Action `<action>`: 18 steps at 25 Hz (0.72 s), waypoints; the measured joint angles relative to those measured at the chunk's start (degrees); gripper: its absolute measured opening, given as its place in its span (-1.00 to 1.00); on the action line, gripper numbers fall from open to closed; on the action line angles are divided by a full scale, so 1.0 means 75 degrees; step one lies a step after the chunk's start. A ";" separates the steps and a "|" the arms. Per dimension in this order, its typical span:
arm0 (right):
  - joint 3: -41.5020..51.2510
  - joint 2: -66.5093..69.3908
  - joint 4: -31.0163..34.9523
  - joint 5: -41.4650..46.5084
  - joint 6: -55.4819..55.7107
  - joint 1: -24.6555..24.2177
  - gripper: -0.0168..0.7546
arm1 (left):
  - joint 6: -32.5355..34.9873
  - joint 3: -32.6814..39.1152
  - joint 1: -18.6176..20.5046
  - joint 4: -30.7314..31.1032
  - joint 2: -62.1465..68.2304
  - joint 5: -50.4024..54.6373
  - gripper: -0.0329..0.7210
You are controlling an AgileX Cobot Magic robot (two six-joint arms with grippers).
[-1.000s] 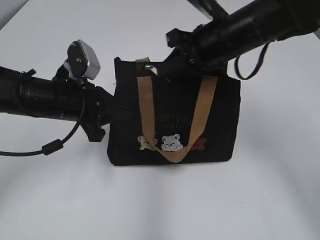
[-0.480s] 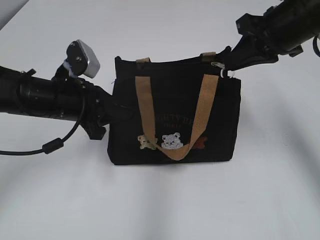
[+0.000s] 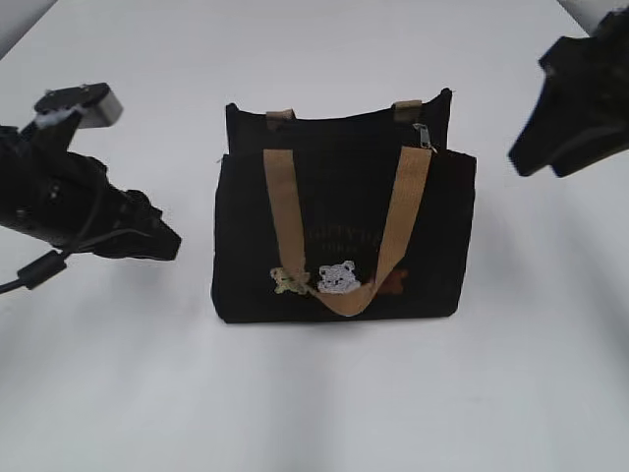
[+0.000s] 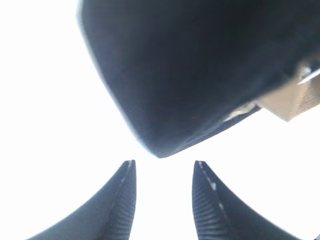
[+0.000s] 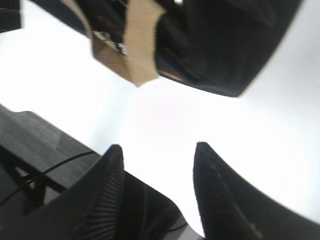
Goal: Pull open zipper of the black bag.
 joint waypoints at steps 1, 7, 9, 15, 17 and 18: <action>0.0033 -0.0205 -0.0467 0.0008 0.0333 0.0000 -0.03 | -0.0875 0.0000 0.0000 0.0682 -0.0228 0.0012 -0.16; 0.1458 -0.2577 -0.2338 0.0008 0.1237 0.0000 -0.05 | -0.4291 0.0087 0.0000 0.3581 -0.1981 0.0859 -0.20; 0.2329 -0.3642 -0.2731 0.0024 0.1280 0.0000 -0.05 | -0.4926 0.0258 0.0000 0.4081 -0.2950 0.1059 -0.21; 0.4485 -0.7351 -0.3423 0.0019 0.1304 0.0000 -0.05 | -0.6658 0.0931 0.0000 0.5631 -0.6261 0.2263 -0.21; 0.4918 -0.8465 -0.3455 -0.0072 0.1303 0.0000 -0.05 | -0.7091 0.1128 0.0000 0.6022 -0.7377 0.2789 -0.22; 0.5090 -0.8900 -0.3455 -0.0131 0.1303 0.0000 -0.05 | -0.7212 0.1220 0.0000 0.6213 -0.7802 0.3045 -0.22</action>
